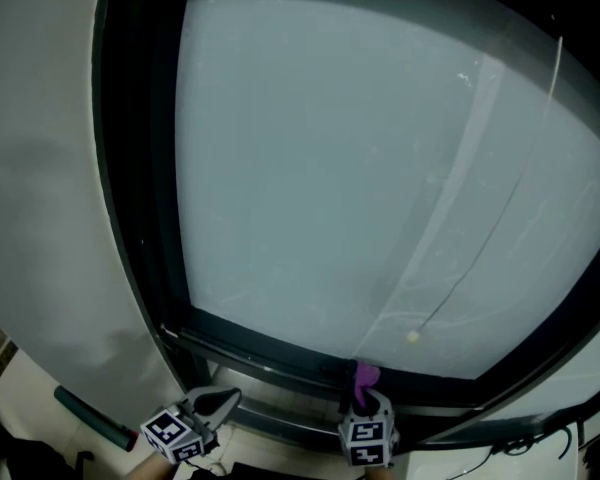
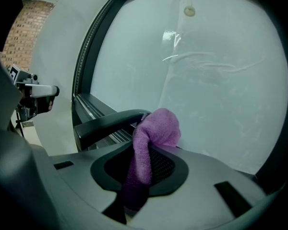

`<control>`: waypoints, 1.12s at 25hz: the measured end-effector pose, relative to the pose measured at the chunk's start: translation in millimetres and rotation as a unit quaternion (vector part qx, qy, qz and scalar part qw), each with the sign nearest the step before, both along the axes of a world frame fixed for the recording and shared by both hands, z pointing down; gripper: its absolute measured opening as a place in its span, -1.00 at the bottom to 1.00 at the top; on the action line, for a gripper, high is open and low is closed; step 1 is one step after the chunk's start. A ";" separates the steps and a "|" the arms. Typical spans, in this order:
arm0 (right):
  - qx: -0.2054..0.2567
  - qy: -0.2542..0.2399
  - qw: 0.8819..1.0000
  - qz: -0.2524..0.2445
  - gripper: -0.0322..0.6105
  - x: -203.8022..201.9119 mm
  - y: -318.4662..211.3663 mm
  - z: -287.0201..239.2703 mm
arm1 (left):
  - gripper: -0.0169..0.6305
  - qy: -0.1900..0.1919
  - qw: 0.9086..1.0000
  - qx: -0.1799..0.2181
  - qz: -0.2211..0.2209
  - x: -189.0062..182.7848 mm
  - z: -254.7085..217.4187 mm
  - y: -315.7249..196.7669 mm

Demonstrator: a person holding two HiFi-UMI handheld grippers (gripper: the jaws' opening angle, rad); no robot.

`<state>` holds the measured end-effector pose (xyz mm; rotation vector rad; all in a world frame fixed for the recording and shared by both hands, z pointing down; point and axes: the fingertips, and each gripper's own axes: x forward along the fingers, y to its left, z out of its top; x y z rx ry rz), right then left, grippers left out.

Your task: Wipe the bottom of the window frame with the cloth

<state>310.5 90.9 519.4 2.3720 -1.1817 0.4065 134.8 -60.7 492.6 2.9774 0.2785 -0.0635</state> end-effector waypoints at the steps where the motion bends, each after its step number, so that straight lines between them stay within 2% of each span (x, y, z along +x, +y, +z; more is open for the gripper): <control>1: 0.000 0.005 1.000 0.002 -0.64 -0.3 0.7 2.7 | -0.93 0.000 1.000 0.001 -0.002 -1.3 0.4 -2.1; 4: -0.003 0.025 0.999 0.024 -0.63 -3.7 2.3 3.1 | -0.93 -0.005 1.000 0.002 -0.010 -3.8 2.2 -9.1; 11: 0.021 0.082 0.994 0.073 -0.64 -10.5 -1.1 7.6 | -0.93 -0.022 1.000 0.007 -0.014 -16.7 12.1 -25.6; 15: 0.034 0.081 0.991 0.099 -0.64 -15.1 -6.1 7.8 | -0.93 -0.038 0.999 0.004 0.006 -20.7 13.1 -33.5; 22: 0.046 0.071 0.988 0.130 -0.64 -29.1 -14.4 16.8 | -0.93 -0.018 0.999 0.018 0.039 -19.1 17.4 -45.8; 28: 0.035 0.061 0.991 0.115 -0.64 -49.2 -38.6 23.8 | -0.93 -0.023 0.998 0.020 0.064 -26.6 17.2 -54.1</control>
